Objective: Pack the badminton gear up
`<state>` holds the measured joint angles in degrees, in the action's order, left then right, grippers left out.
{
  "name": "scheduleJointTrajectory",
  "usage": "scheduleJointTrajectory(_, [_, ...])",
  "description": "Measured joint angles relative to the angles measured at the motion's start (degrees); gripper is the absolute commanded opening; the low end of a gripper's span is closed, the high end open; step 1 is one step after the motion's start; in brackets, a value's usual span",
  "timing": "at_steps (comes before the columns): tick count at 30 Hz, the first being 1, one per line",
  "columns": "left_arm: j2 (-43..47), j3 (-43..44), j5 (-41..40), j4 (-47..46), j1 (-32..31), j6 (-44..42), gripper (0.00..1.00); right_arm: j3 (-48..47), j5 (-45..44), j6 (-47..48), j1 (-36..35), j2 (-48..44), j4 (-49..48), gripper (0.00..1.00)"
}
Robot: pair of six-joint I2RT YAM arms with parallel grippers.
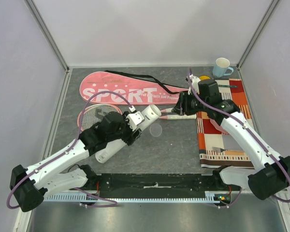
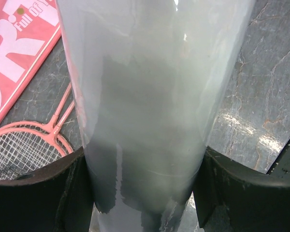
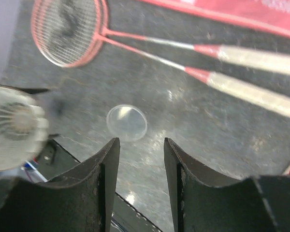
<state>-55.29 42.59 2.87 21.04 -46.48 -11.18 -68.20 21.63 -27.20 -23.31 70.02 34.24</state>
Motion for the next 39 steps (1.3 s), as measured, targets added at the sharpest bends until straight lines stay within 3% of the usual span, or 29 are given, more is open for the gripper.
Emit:
scheduleJointTrajectory(7, [6.27,-0.04,-1.99,-0.22,0.0,0.28,0.11,12.13,-1.86,4.33,0.02,1.11,-1.95,0.55])
scheduleJointTrajectory(14, [15.23,-1.03,-7.26,-1.42,0.0,0.44,0.11,21.35,-1.25,3.76,-2.38,4.11,-11.32,0.55])
scheduleJointTrajectory(24, [17.55,-1.75,-9.01,-1.16,0.0,0.46,0.12,19.15,-10.23,0.61,-17.79,17.29,-18.84,0.45])
scheduleJointTrajectory(32, [20.9,-1.75,-8.98,0.09,0.0,3.26,0.12,13.55,-13.92,3.08,-23.26,25.79,-21.16,0.45])
scheduleJointTrajectory(39, [25.88,-1.75,-10.88,0.33,0.0,7.21,0.12,11.45,-17.2,6.03,-25.49,27.76,-20.33,0.44])
